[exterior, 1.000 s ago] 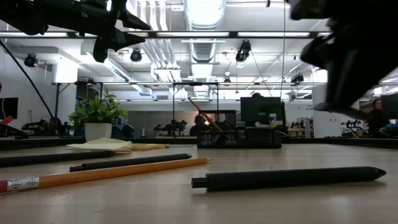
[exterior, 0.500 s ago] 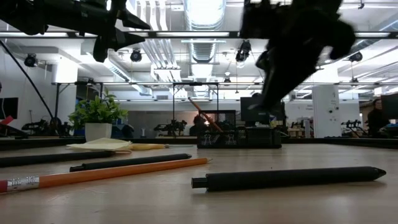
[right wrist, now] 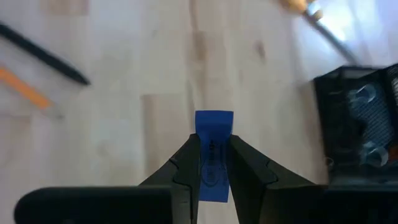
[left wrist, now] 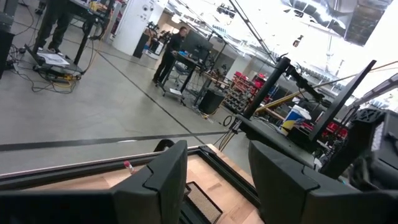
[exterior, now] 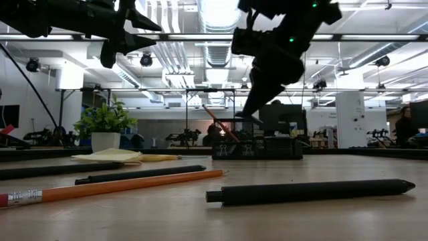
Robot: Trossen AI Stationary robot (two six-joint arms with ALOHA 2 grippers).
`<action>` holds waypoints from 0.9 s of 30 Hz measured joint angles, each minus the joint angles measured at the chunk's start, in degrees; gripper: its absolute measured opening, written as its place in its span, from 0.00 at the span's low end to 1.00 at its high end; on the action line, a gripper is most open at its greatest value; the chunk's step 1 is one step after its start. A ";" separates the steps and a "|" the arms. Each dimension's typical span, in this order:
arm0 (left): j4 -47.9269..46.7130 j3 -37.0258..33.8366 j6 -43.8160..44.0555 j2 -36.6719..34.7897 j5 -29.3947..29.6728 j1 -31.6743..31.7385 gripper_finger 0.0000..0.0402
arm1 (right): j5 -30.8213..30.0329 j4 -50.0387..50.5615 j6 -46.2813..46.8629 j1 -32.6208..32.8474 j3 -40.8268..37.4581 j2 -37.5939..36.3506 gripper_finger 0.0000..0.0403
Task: Pick and place office supplies into organizer
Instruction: Put the eraser into the desk organizer
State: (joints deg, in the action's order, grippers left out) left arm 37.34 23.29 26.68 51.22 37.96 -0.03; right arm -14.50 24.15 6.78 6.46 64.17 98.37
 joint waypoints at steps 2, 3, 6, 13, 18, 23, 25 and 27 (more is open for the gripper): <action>0.00 0.00 0.02 -0.02 0.01 0.00 0.39 | 0.02 -1.10 -1.95 -1.96 0.01 -0.10 0.13; -0.02 0.00 0.00 -0.02 0.00 0.02 0.39 | 0.02 -1.52 -2.64 -2.95 0.01 -0.14 0.13; -0.02 0.00 0.02 -0.02 -0.01 0.00 0.39 | 0.15 -3.03 -4.94 -5.99 0.01 -0.24 0.13; -0.04 0.00 0.01 -0.04 0.01 0.00 0.39 | 1.52 -7.56 -9.80 -12.09 0.01 -0.30 0.13; -0.04 0.00 0.02 -0.04 -0.01 0.01 0.39 | 1.49 -10.60 -12.11 -15.07 0.01 -0.31 0.13; -0.07 0.00 0.02 -0.02 0.01 0.02 0.39 | 1.49 -13.86 -13.41 -17.23 -0.76 -0.08 0.13; -0.11 0.00 0.00 -0.02 -0.01 0.00 0.39 | 1.49 -15.88 -13.48 -17.94 -1.32 0.20 0.13; -0.22 0.00 0.00 -0.04 0.01 0.00 0.39 | 1.49 -16.23 -13.78 -18.53 -1.82 0.26 0.13</action>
State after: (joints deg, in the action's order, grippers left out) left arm 37.12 23.29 26.68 51.18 37.98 -0.03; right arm -13.02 7.92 -7.00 -12.07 62.35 98.63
